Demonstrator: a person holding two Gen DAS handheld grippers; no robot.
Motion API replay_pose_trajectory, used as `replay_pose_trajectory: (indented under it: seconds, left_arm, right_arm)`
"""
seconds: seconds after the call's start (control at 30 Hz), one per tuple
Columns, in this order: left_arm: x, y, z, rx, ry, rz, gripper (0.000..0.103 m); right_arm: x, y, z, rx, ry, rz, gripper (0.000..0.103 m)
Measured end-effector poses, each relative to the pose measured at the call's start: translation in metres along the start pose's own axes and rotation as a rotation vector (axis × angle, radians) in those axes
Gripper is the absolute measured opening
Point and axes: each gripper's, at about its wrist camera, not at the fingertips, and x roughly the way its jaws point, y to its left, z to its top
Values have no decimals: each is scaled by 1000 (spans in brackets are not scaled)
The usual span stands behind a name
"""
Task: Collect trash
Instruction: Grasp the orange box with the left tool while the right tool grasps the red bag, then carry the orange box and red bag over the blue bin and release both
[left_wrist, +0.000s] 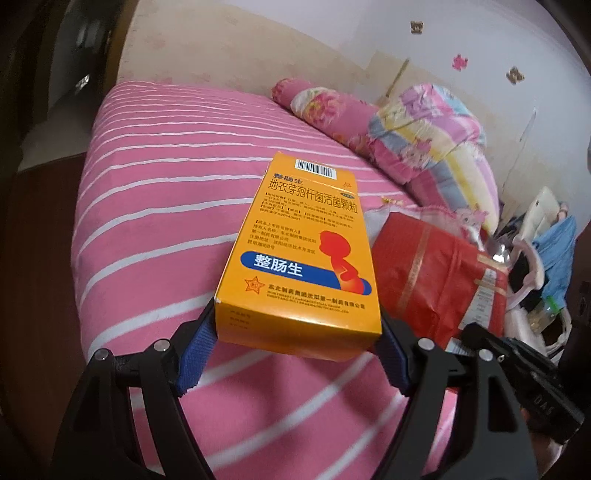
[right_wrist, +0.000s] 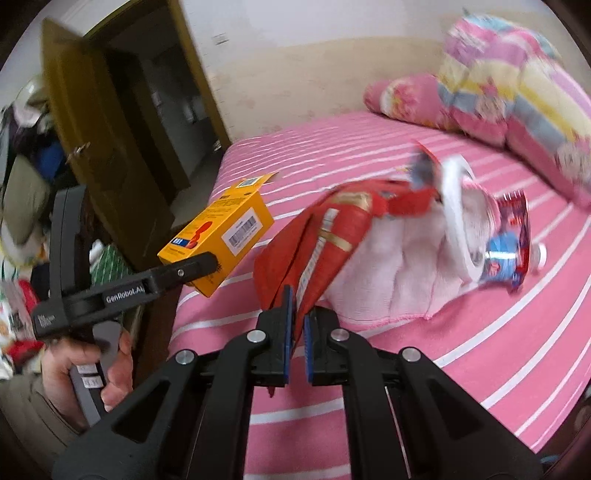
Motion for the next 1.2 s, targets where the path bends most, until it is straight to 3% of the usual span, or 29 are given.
replay_pose_trajectory:
  seconds: [0.23,0.43,0.63,1.2]
  left_arm:
    - [-44,10,-9,-68,-35,-16,74]
    - [-74,14,-18,-91,-55,-27,74]
    - [-101,5,-29,-89,-71,-51,74]
    - [-169,-83,-59,26,-91,-127,74]
  right_arm:
    - [-13,50,-5,-143,2,6,4]
    - [-19,52,-1,-121,5,-10,4]
    - [-52,65,-11,-109,-8,-27,4]
    - [-164,58,-32,-55,-91,-84,4]
